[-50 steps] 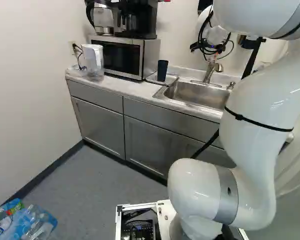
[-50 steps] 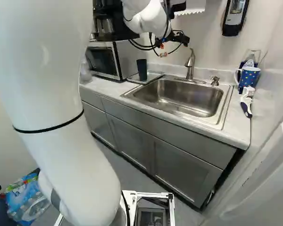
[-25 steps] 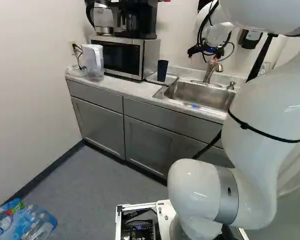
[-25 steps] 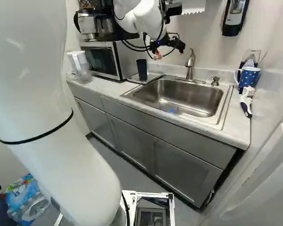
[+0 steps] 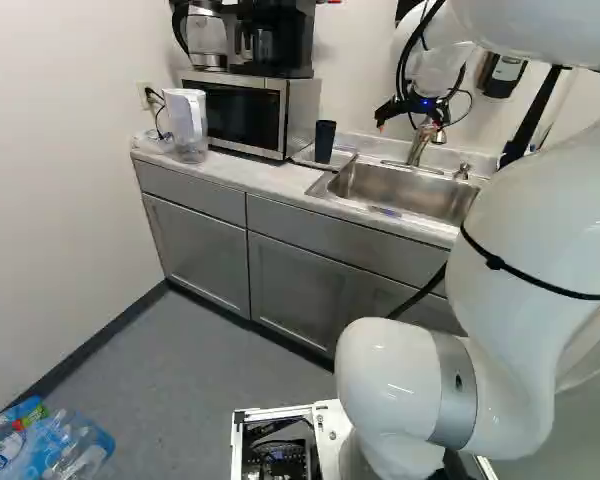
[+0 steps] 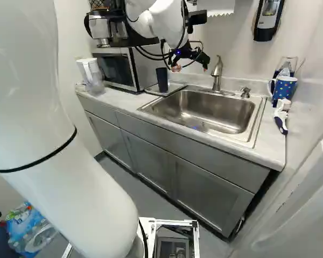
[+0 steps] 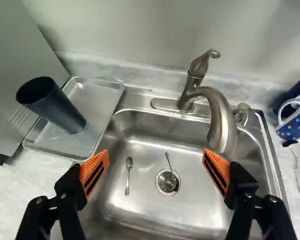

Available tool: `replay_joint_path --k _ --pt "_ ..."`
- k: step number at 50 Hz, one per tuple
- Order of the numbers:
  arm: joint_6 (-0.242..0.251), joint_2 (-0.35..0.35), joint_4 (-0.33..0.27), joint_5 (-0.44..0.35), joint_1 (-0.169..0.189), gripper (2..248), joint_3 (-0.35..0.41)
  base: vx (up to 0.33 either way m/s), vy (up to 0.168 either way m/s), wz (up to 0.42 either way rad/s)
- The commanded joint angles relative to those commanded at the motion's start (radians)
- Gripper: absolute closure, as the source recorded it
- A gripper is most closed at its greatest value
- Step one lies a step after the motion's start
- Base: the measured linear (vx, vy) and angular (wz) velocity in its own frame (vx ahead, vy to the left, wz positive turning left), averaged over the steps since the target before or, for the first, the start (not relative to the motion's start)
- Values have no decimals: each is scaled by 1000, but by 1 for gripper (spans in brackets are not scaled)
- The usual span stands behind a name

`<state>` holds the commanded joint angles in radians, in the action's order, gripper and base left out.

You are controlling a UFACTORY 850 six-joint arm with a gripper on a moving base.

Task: Rinse the cup and place it in the tray

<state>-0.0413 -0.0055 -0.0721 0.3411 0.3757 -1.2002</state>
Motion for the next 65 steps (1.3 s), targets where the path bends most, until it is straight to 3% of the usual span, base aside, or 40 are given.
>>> replay_joint_path --k 40,65 --pt "0 -4 0 270 56 3 -4 0 0 0" --pt "0 -8 0 269 74 3 -9 0 0 0"
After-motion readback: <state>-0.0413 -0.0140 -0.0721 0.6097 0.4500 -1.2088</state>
